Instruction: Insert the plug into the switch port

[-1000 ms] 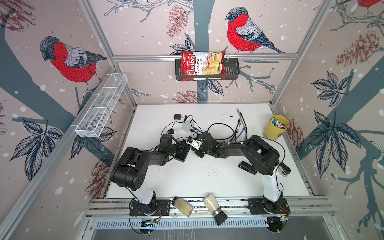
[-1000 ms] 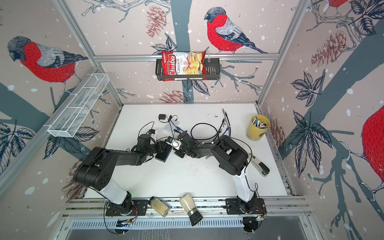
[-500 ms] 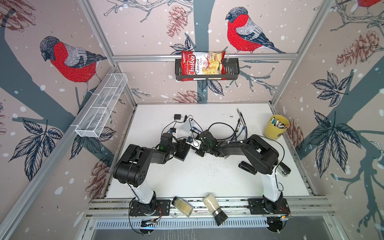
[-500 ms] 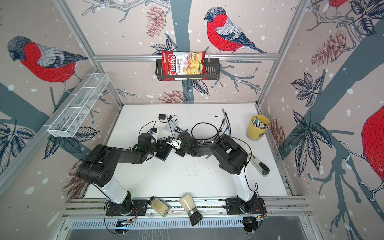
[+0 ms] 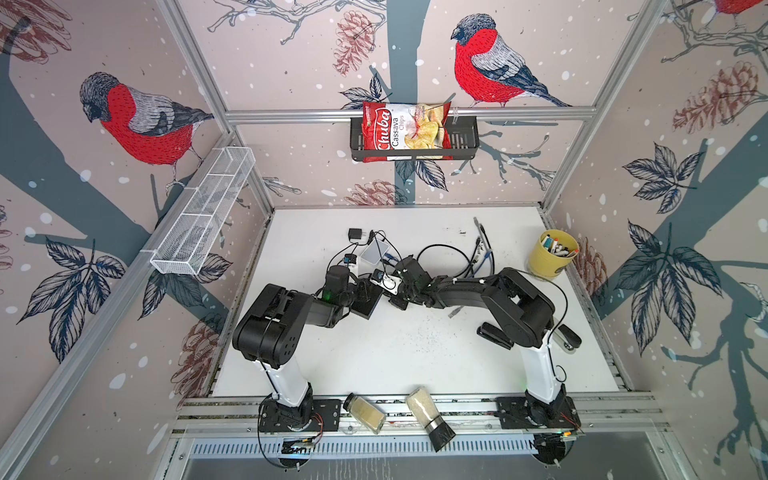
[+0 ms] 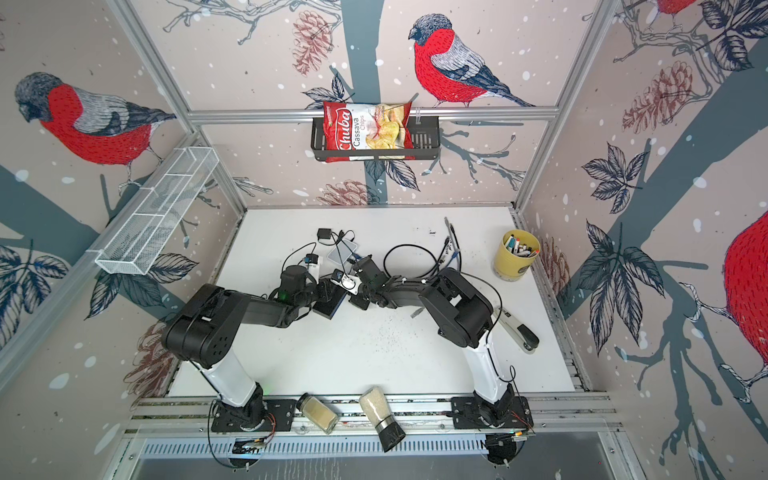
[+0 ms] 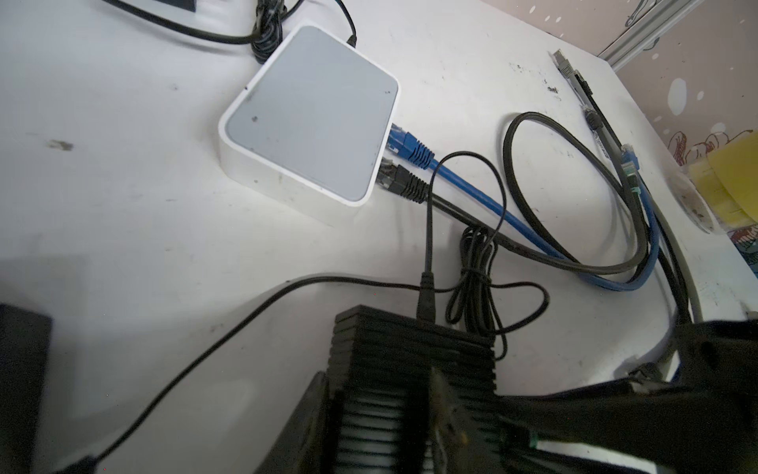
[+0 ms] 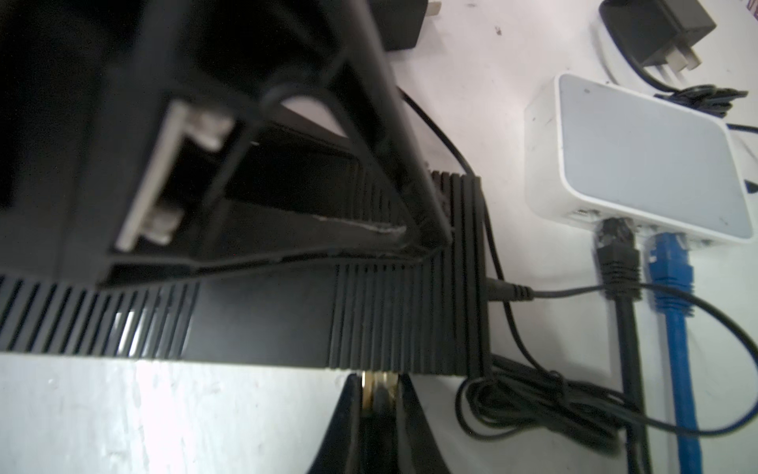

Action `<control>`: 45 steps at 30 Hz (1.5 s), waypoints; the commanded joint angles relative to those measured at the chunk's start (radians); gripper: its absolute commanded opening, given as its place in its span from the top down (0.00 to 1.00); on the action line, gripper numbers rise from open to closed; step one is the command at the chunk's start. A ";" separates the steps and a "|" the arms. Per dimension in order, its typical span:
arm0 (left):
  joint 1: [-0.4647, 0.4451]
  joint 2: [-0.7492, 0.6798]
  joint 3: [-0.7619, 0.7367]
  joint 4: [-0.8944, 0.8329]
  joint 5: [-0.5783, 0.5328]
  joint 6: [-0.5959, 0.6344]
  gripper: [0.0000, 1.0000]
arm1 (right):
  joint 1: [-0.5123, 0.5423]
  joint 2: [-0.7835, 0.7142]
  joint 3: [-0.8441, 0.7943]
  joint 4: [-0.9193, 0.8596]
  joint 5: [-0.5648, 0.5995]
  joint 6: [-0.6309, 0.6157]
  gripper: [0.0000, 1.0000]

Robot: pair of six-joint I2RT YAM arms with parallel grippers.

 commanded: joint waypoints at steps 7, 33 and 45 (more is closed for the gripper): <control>-0.059 0.046 -0.015 -0.072 0.366 -0.011 0.62 | 0.045 0.034 -0.014 0.228 -0.126 0.005 0.95; 0.027 -0.040 0.045 -0.212 0.154 -0.051 0.56 | 0.000 -0.013 -0.070 0.100 -0.044 0.035 0.68; 0.045 -0.050 0.088 -0.247 0.054 -0.080 0.52 | -0.049 -0.067 -0.127 0.120 -0.076 0.033 0.01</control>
